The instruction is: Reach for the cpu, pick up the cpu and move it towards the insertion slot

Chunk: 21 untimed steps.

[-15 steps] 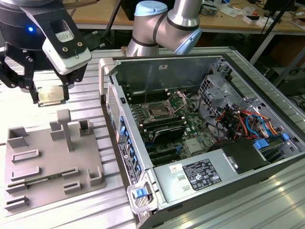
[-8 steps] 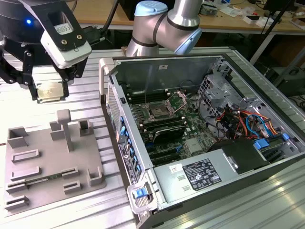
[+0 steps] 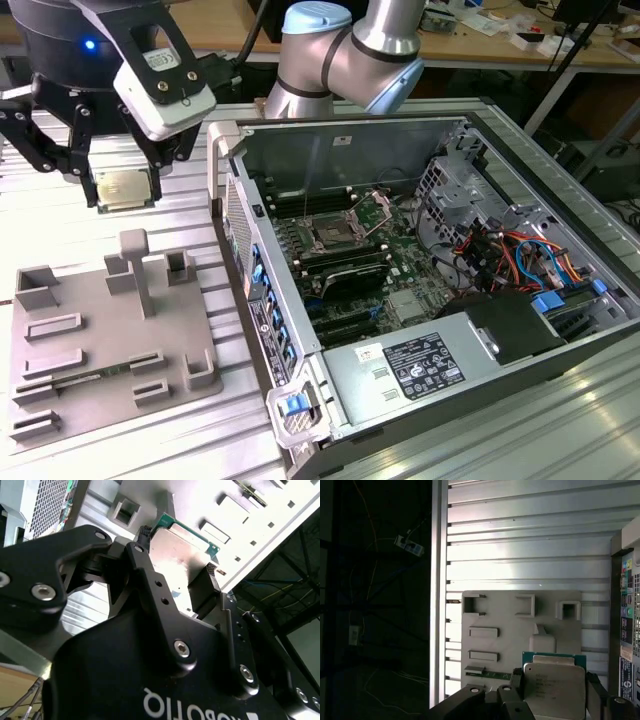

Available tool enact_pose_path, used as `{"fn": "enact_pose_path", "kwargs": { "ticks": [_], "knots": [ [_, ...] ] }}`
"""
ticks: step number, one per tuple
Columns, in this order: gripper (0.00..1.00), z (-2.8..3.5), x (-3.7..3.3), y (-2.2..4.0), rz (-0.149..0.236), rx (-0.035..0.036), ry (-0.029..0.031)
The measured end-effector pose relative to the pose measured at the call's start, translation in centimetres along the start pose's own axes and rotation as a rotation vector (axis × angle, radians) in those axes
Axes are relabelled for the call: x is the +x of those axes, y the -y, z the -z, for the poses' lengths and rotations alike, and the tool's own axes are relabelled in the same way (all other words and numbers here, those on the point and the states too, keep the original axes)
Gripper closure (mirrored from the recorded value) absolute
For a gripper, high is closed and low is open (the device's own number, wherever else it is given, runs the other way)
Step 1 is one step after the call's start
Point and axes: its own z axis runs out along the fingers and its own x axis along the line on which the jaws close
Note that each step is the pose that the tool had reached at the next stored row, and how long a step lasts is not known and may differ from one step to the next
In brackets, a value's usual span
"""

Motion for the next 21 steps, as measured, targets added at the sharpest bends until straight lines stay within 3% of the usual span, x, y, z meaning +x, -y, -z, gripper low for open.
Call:
{"fn": "enact_pose_path", "kwargs": {
  "ticks": [6,21],
  "knots": [
    [0.45,-0.09,-0.44,0.01,0.000,0.0003,0.0001],
    [0.45,-0.11,-0.76,0.02,0.000,0.0019,0.0038]
  ]
}}
